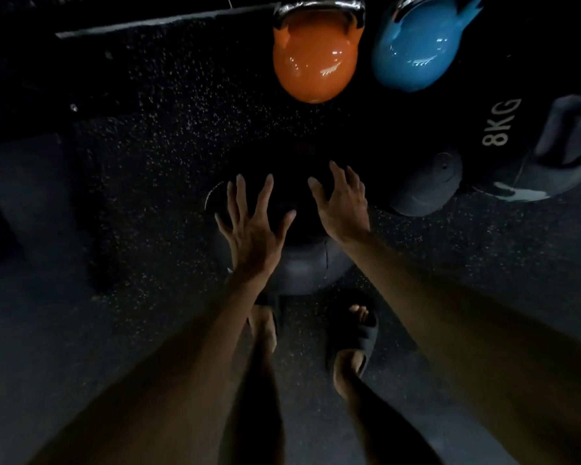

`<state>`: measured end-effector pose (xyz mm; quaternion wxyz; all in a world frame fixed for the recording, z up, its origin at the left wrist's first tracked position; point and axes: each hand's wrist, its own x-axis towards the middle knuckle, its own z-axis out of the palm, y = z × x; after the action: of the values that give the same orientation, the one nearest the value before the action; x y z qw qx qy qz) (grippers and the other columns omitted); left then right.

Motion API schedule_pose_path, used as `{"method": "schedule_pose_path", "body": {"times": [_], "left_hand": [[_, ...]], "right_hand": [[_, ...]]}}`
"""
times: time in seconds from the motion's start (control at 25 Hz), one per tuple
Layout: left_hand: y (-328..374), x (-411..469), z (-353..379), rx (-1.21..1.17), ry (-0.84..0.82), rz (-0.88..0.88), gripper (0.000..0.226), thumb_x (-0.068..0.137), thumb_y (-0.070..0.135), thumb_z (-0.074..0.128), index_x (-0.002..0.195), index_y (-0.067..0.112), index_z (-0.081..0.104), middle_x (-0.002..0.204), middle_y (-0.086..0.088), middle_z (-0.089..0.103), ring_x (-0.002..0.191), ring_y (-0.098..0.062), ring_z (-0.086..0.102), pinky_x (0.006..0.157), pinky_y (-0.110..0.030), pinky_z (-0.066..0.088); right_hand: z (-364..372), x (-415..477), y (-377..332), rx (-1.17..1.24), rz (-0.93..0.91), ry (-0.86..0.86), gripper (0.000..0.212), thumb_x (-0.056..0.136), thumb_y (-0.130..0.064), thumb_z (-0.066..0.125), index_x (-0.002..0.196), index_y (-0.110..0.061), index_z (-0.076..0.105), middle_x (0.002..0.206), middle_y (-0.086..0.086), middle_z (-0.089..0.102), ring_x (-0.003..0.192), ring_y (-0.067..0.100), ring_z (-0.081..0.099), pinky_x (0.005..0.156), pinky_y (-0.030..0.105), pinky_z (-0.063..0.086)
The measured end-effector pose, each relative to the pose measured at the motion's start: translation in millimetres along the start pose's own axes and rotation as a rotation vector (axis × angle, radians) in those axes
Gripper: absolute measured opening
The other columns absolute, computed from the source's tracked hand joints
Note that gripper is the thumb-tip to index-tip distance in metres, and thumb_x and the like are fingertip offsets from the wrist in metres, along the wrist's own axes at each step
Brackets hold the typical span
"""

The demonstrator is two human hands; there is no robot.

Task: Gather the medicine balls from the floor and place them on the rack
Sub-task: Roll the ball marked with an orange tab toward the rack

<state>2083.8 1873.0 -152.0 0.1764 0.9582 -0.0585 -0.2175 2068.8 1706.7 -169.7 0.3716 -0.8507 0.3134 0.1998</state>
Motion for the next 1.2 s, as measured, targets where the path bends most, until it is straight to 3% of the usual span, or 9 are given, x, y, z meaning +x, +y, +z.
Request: {"method": "schedule_pose_path", "body": {"times": [0.12, 0.2, 0.36, 0.48, 0.64, 0.76, 0.88, 1.08, 1.2], "left_hand": [[26, 68, -20, -0.035, -0.083, -0.071, 0.069, 0.092, 0.066, 0.050, 0.154, 0.042, 0.028, 0.167, -0.010, 0.004, 0.154, -0.030, -0.001, 0.116, -0.069, 0.008], [44, 104, -32, -0.070, -0.089, -0.121, 0.066, 0.091, 0.063, 0.054, 0.150, 0.037, 0.038, 0.164, -0.016, 0.012, 0.151, -0.037, 0.007, 0.117, -0.067, 0.012], [37, 100, -42, 0.014, -0.014, 0.155, 0.063, 0.095, 0.059, 0.048, 0.149, 0.025, 0.042, 0.159, -0.017, 0.027, 0.145, -0.035, 0.025, 0.117, -0.057, 0.025], [12, 73, -46, 0.150, -0.099, 0.383, 0.072, 0.096, 0.061, 0.047, 0.158, 0.034, 0.022, 0.167, -0.012, 0.008, 0.153, -0.033, 0.010, 0.120, -0.053, 0.016], [18, 83, -75, 0.185, -0.371, 0.369, 0.075, 0.097, 0.050, 0.054, 0.159, 0.037, 0.014, 0.168, -0.011, -0.005, 0.154, -0.031, -0.001, 0.121, -0.057, 0.010], [41, 71, -119, 0.303, -0.449, 0.437, 0.063, 0.099, 0.038, 0.054, 0.156, 0.028, 0.029, 0.165, -0.012, 0.016, 0.152, -0.031, 0.017, 0.121, -0.054, 0.021], [86, 18, -177, 0.321, -0.560, 0.546, 0.047, 0.100, 0.034, 0.052, 0.144, 0.019, 0.046, 0.144, -0.013, 0.047, 0.131, -0.031, 0.048, 0.105, -0.045, 0.044], [136, -126, -248, 0.516, -0.744, 0.832, 0.038, 0.102, 0.028, 0.052, 0.137, 0.012, 0.052, 0.137, -0.012, 0.057, 0.126, -0.030, 0.053, 0.100, -0.038, 0.042], [138, -234, -270, 0.645, -0.810, 0.970, 0.036, 0.100, 0.031, 0.054, 0.133, 0.015, 0.054, 0.134, -0.011, 0.059, 0.124, -0.028, 0.055, 0.100, -0.040, 0.044]], "right_hand": [[5, -40, 4, -0.002, -0.048, 0.120, 0.074, 0.098, -0.064, 0.040, 0.159, -0.033, 0.013, 0.167, 0.010, 0.005, 0.154, 0.031, 0.005, 0.123, 0.053, 0.019], [13, -50, -2, 0.095, 0.038, 0.114, 0.075, 0.097, -0.063, 0.042, 0.158, -0.041, 0.004, 0.168, 0.007, -0.006, 0.154, 0.032, -0.004, 0.121, 0.053, 0.018], [-1, -9, -19, 0.162, 0.173, 0.132, 0.074, 0.097, -0.063, 0.043, 0.157, -0.046, 0.003, 0.168, 0.007, -0.006, 0.154, 0.035, -0.003, 0.119, 0.062, 0.024], [-26, 20, -25, 0.159, 0.271, 0.053, 0.075, 0.097, -0.061, 0.046, 0.157, -0.046, 0.005, 0.168, 0.008, -0.001, 0.153, 0.037, 0.004, 0.119, 0.060, 0.023], [-37, -8, -44, 0.187, 0.346, 0.099, 0.061, 0.102, -0.048, 0.044, 0.157, -0.035, 0.021, 0.160, 0.013, 0.025, 0.144, 0.039, 0.028, 0.112, 0.054, 0.032], [-58, -89, -55, 0.187, 0.357, 0.092, 0.042, 0.104, -0.040, 0.039, 0.144, -0.028, 0.041, 0.139, 0.013, 0.049, 0.125, 0.034, 0.049, 0.101, 0.049, 0.044], [-93, -199, -65, 0.293, 0.444, 0.072, 0.026, 0.102, -0.034, 0.039, 0.118, -0.024, 0.056, 0.113, 0.007, 0.063, 0.101, 0.029, 0.063, 0.083, 0.044, 0.054], [-116, -408, -87, 0.384, 0.505, 0.088, 0.027, 0.104, -0.032, 0.044, 0.124, -0.017, 0.054, 0.109, 0.007, 0.061, 0.099, 0.025, 0.063, 0.085, 0.044, 0.056], [-106, -537, -98, 0.434, 0.546, 0.190, 0.021, 0.105, -0.030, 0.043, 0.114, -0.015, 0.054, 0.099, 0.005, 0.056, 0.088, 0.022, 0.058, 0.079, 0.040, 0.053]]}}
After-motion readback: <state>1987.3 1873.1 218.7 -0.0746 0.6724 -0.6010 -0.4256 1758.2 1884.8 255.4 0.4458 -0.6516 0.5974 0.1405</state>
